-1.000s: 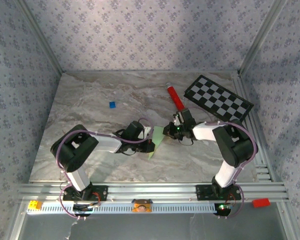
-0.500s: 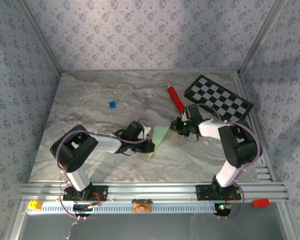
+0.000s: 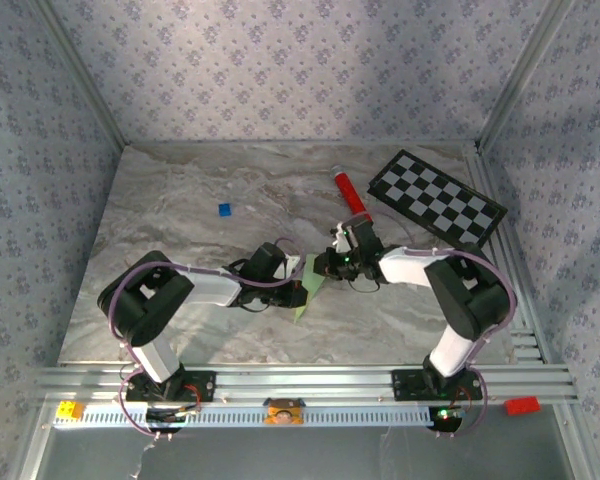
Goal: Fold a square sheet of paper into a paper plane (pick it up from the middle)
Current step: Fold the wing for the fifth time at the center of the table.
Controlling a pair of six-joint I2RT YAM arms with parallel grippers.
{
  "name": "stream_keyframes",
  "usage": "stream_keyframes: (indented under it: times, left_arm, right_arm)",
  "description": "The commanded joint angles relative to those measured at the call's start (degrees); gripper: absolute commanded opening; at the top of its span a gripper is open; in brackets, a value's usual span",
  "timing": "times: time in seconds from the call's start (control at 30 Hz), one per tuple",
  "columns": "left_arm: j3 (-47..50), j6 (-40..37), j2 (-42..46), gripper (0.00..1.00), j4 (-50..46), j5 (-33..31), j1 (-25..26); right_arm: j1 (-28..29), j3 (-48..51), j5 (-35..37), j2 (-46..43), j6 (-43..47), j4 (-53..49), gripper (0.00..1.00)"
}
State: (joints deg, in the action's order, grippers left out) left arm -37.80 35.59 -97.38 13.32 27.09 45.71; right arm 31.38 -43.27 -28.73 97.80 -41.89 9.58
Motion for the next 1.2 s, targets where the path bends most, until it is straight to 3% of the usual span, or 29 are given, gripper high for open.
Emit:
stream_keyframes:
  times: [0.0,0.57,0.97,1.17]
  left_arm:
    - [3.2,0.1,-1.7,0.00,-10.1,-1.0,-0.3]
    - [4.8,0.7,-1.8,0.00,-8.0,-0.5,-0.4]
    - [4.6,0.6,-1.8,0.00,-8.1,-0.2,-0.6]
    - [4.3,0.9,-1.3,0.00,-8.1,-0.5,-0.7]
  right_arm:
    - [-1.2,-0.2,1.9,3.7,1.2,0.0,0.10]
    - [-11.8,-1.0,7.6,6.1,-1.5,3.2,0.10]
    - [-11.7,0.3,6.6,-1.7,-0.7,3.9,0.13]
    - [-7.0,1.9,3.9,-6.0,0.2,3.7,0.15]
